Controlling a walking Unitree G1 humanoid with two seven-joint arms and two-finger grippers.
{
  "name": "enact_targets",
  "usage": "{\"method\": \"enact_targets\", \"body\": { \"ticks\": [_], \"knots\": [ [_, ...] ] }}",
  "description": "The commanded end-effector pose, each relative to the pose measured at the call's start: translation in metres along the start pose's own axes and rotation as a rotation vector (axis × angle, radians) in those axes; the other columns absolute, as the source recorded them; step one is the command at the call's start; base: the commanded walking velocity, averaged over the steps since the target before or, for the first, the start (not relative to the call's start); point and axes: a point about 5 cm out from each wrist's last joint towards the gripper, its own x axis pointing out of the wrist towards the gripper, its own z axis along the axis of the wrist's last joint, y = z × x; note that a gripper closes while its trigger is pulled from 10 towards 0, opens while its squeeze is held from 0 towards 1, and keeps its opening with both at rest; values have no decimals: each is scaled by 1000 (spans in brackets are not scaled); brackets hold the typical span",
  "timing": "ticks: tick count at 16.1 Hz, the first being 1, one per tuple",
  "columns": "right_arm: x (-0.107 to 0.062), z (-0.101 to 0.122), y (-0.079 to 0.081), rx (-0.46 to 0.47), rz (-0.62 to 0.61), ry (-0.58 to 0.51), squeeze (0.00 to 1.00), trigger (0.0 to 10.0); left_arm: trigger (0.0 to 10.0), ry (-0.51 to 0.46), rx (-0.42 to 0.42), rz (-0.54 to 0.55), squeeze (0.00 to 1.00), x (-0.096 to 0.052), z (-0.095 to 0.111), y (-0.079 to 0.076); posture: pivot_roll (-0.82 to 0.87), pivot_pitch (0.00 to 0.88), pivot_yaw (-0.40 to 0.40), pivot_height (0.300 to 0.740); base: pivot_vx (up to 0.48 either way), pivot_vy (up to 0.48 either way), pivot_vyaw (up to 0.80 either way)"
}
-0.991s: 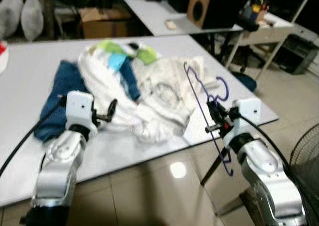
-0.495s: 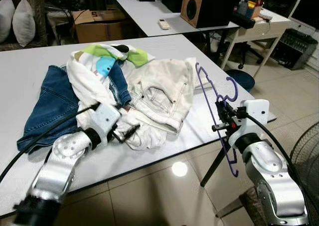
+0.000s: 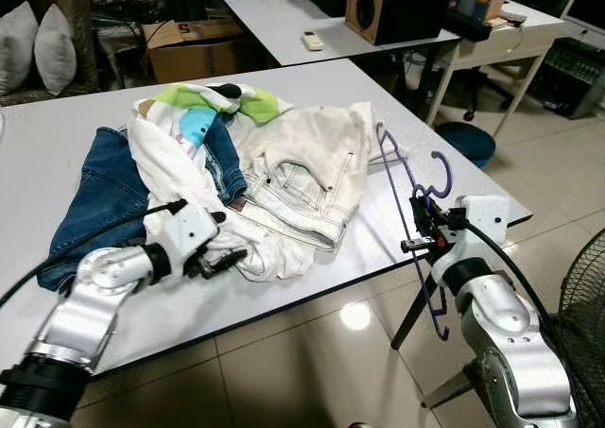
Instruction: Hang hanger
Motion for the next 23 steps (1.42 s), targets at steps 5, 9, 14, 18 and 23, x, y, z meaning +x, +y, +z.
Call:
{"method": "enact_targets", "body": {
  "ticks": [5, 9, 14, 18, 23],
  "knots": [
    [5, -2, 2, -4, 4, -5, 0, 10000, 0, 68, 61, 35, 0, -15, -9, 12, -51, 0, -10, 740, 0, 0, 0],
    [4, 1, -4, -18, -6, -11, 0, 10000, 0, 47, 63, 7, 0, -6, -8, 4, -78, 0, -6, 740, 0, 0, 0],
    [-2, 0, -6, -27, -22, -5, 0, 10000, 0, 52, 85, -30, 0, 0, -12, 1, -101, 0, 6, 740, 0, 0, 0],
    [4, 2, -5, -28, -17, -12, 0, 10000, 0, 44, 92, -15, 0, 0, -10, 3, -75, 0, -8, 740, 0, 0, 0],
    [11, 1, 0, -15, -11, -17, 0, 10000, 0, -129, 34, 3, 0, 4, 20, 7, -50, 0, -13, 740, 0, 0, 0]
  ]
}}
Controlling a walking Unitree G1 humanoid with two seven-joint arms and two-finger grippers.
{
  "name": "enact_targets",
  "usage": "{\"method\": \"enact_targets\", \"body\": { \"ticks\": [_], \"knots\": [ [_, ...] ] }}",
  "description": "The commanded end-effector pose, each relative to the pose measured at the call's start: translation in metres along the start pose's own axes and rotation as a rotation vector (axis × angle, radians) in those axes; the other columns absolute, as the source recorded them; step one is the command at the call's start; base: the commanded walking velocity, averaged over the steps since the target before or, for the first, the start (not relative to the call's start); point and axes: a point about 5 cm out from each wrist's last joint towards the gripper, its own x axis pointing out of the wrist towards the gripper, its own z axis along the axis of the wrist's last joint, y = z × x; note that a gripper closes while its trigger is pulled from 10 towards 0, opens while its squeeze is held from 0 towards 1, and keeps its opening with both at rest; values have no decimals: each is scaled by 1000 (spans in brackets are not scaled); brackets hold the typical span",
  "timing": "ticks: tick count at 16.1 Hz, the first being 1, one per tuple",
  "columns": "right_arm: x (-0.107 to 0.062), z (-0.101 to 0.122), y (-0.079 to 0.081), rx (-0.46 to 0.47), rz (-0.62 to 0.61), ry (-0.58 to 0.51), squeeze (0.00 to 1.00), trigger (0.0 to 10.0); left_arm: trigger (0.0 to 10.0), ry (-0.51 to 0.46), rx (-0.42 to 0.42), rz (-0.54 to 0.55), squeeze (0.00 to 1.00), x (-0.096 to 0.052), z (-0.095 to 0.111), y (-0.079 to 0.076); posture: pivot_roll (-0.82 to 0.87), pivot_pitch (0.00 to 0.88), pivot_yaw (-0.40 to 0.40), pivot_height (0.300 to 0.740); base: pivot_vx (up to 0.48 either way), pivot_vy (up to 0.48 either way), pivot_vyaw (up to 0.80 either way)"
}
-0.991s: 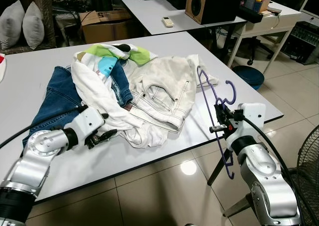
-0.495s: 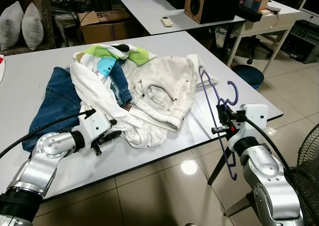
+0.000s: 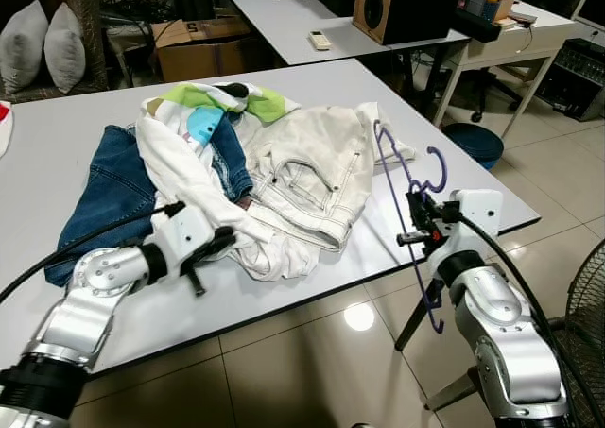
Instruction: Hang hanger
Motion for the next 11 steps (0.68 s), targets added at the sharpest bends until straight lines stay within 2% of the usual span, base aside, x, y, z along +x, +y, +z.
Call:
{"method": "enact_targets", "body": {
  "ticks": [1, 3, 4, 6, 7, 9, 10, 11],
  "knots": [
    [1, 2, -1, -11, -12, -16, 0, 10000, 0, -93, 4, 38, 0, 4, 23, 14, -55, 0, -9, 740, 0, 0, 0],
    [1, 3, -3, -9, -30, -23, 0, 10000, 0, -236, -40, 87, 0, 9, 50, 29, -64, 0, 3, 740, 0, 0, 0],
    [0, 4, -7, -6, -46, -24, 0, 10000, 0, -357, -90, 140, 0, 10, 72, 42, -64, 0, 3, 740, 0, 0, 0],
    [-3, 2, -8, -4, -61, -21, 0, 10000, 0, -503, -130, 199, 0, 5, 100, 62, -73, 0, 24, 740, 0, 0, 0],
    [-3, 1, -8, -3, -65, -20, 0, 10000, 0, -527, -131, 210, 0, 4, 106, 66, -75, 0, 28, 740, 0, 0, 0],
    [-4, 0, -5, 5, -78, -25, 0, 10000, 0, -375, -24, 183, 0, 11, 94, 67, -84, 0, 58, 740, 0, 0, 0],
    [-5, 0, -4, 13, -87, -29, 0, 10000, 10000, -265, -15, 177, 0, 17, 78, 62, -97, 0, 79, 740, 0, 0, 0],
    [-6, 2, -5, 23, -96, -35, 0, 10000, 10000, -250, -48, 178, 0, 19, 73, 58, -108, 0, 92, 740, 0, 0, 0]
  ]
}}
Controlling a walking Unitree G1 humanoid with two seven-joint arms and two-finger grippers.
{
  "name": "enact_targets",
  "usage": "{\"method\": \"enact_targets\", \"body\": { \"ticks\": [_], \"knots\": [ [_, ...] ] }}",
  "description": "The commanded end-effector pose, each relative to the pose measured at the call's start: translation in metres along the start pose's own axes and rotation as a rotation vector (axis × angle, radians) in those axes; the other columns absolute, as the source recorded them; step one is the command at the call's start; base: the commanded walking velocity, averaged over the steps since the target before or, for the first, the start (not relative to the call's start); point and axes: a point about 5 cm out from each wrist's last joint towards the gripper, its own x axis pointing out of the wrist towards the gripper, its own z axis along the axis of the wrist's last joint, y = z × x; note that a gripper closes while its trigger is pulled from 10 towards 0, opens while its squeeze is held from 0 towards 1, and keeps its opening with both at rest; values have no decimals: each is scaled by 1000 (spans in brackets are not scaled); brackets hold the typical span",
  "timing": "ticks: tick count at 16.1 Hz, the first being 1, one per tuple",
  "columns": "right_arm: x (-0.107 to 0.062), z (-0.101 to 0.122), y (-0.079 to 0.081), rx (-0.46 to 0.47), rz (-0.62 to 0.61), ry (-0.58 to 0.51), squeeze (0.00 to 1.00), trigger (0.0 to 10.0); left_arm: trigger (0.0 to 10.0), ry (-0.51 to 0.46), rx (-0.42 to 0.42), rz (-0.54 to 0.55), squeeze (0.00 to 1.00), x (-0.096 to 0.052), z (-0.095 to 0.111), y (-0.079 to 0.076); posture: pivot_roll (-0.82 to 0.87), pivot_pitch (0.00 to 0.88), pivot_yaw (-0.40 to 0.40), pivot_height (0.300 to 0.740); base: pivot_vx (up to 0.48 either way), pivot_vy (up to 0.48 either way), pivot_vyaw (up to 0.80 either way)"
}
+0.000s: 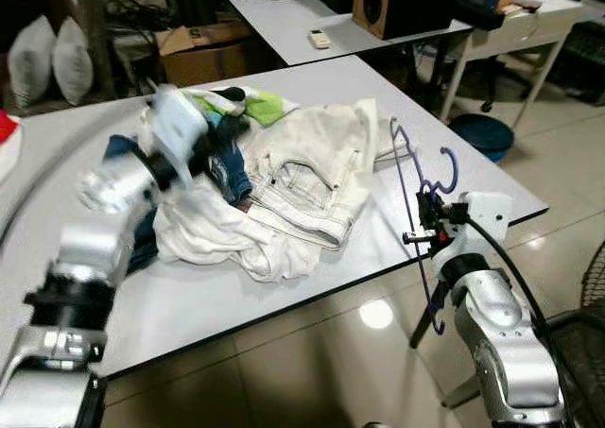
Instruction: Hang hanger
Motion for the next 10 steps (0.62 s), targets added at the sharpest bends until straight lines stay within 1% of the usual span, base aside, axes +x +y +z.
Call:
{"method": "enact_targets", "body": {
  "ticks": [1, 2, 3, 4, 5, 6, 7, 8, 9, 10],
  "knots": [
    [-2, 6, -1, 12, -16, -30, 0, 10000, 10000, 21, -19, 18, 0, 0, -2, 0, -122, 0, 98, 740, 0, 0, 0],
    [-5, 6, -4, 24, -30, -26, 0, 10000, 10000, 5, -105, 84, 0, -2, -7, -5, -129, 0, 89, 740, 0, 0, 0],
    [-7, 5, -5, 24, -33, -19, 0, 10000, 10000, 11, -146, 135, 0, -5, -12, -8, -138, 0, 80, 740, 0, 0, 0],
    [-10, 6, -6, 21, -32, -17, 0, 10000, 10000, 10, -195, 193, 0, -10, -17, -17, -145, 0, 66, 740, 0, 0, 0],
    [-14, 16, -6, 21, -21, -53, 0, 10000, 10000, -25, -253, 221, 0, -21, -20, -36, -153, 0, 58, 740, 0, 0, 0],
    [-16, 19, -6, 23, -13, -66, 0, 10000, 10000, -34, -271, 228, 0, -25, -21, -42, -154, 0, 58, 740, 0, 0, 0],
    [-20, 21, -2, 49, 20, -81, 0, 10000, 10000, -29, -289, 226, 0, -32, -24, -55, -139, 0, 38, 740, 0, 390, 0],
    [-22, 20, 0, 71, 40, -79, 0, 10000, 10000, -7, -281, 221, 0, -36, -25, -63, -133, 0, 34, 740, 0, 394, 0],
    [-26, 17, 3, 79, 59, -62, 0, 10000, 10000, 17, -293, 245, 0, -45, -27, -65, -126, 0, 32, 740, 0, 401, 0],
    [-27, 17, 4, 76, 61, -61, 0, 10000, 10000, 21, -300, 254, 0, -47, -28, -65, -126, 0, 32, 740, 0, 401, 0]
  ]
}}
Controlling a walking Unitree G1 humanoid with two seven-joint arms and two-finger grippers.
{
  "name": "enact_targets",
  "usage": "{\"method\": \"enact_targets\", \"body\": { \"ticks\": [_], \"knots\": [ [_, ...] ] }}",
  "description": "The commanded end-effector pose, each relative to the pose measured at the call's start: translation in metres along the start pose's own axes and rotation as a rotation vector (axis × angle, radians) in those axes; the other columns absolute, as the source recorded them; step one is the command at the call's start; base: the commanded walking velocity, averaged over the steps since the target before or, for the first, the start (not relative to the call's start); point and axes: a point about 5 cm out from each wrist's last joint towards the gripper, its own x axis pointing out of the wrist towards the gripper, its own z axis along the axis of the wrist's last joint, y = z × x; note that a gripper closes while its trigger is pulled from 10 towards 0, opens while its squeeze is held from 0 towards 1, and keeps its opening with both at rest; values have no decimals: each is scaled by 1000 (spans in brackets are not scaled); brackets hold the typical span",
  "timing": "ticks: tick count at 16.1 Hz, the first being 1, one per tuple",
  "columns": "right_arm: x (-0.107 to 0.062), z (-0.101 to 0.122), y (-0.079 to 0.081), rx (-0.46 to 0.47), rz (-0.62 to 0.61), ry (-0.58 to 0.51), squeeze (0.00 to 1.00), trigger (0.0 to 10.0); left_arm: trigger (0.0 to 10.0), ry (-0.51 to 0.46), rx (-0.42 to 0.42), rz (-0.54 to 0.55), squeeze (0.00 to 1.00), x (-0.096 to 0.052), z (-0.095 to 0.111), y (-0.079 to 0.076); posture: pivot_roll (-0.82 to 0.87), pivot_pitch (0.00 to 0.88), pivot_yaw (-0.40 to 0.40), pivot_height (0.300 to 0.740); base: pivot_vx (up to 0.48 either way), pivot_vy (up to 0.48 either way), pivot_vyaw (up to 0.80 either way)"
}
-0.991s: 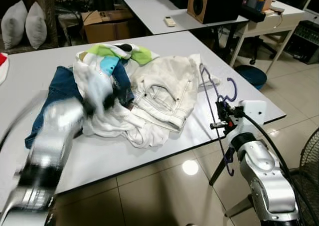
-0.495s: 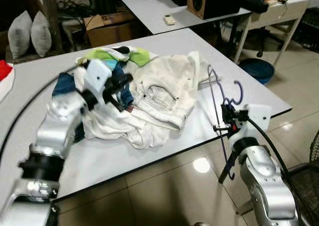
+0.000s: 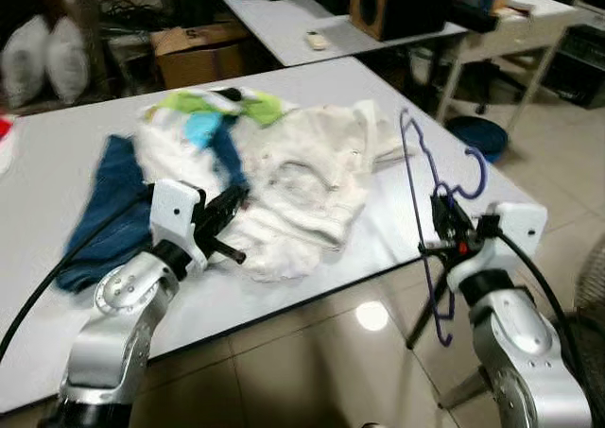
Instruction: Hang hanger
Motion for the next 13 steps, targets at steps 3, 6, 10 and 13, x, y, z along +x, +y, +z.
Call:
{"method": "enact_targets", "body": {
  "ticks": [3, 6, 10, 13],
  "knots": [
    [-14, -5, 7, 12, 1, 23, 0, 10000, 10000, 46, 36, 35, 0, -14, -5, 0, -127, 0, 24, 740, 0, 404, 0],
    [-24, -11, 2, 23, -27, 58, 0, 10000, 10000, 57, 94, -6, 0, -8, 2, -8, -128, 0, 41, 740, 0, 271, 0],
    [-26, -5, -11, 2, -59, 35, 0, 10000, 10000, 65, 70, 18, 0, 3, -4, -18, -128, 0, 39, 740, 0, -480, 0],
    [-26, -1, -21, -44, -44, 43, 0, 10000, 10000, 90, -23, 71, 71, 10, -13, -21, -154, 0, 42, 740, 0, -160, 0]
  ]
}}
